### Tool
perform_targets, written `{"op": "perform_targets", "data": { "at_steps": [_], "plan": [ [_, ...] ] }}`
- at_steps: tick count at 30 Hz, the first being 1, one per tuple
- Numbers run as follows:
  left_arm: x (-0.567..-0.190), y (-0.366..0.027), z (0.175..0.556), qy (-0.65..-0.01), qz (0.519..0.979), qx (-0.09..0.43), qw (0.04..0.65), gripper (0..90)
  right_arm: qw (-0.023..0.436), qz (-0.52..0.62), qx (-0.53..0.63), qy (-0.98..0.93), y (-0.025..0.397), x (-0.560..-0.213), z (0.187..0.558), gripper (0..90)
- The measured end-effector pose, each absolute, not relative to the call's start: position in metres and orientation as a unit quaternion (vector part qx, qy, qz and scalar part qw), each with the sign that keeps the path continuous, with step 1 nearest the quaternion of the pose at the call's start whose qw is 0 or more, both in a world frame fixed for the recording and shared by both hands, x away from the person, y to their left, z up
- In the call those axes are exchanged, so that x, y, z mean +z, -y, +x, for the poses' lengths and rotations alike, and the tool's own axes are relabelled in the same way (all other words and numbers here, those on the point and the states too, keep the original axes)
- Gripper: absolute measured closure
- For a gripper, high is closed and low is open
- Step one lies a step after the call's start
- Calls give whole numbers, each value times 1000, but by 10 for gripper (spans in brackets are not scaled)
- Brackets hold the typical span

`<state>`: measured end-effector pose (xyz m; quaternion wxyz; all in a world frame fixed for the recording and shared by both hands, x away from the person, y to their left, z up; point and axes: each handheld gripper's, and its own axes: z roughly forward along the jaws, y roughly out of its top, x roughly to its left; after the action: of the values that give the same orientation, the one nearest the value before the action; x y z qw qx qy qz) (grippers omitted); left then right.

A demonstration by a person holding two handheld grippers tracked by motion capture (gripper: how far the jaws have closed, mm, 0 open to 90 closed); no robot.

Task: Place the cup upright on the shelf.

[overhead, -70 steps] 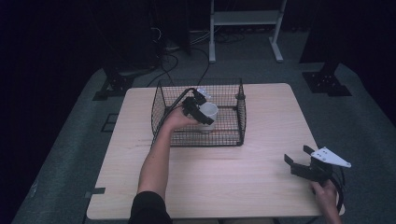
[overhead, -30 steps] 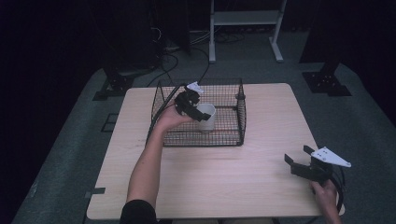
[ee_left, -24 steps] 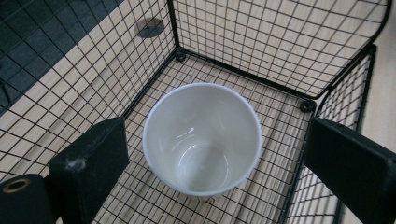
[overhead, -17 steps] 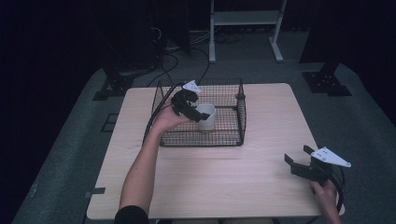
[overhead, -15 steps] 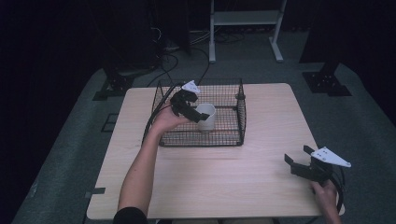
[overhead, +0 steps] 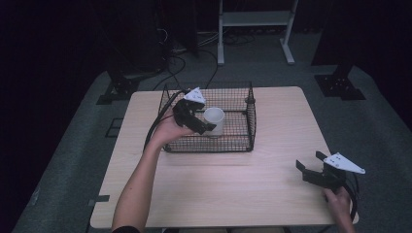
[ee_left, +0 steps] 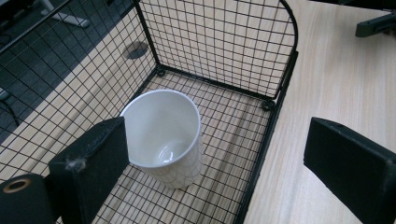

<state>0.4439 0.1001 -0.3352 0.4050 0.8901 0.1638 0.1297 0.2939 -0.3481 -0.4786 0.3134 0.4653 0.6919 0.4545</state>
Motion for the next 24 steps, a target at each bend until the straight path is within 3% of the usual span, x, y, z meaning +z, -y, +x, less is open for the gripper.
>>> {"op": "perform_targets", "data": {
  "at_steps": [24],
  "plan": [
    [-336,-108,404,-142,882,148,424,60,314,466,454,-691,348,-479,294,130]
  ]
}}
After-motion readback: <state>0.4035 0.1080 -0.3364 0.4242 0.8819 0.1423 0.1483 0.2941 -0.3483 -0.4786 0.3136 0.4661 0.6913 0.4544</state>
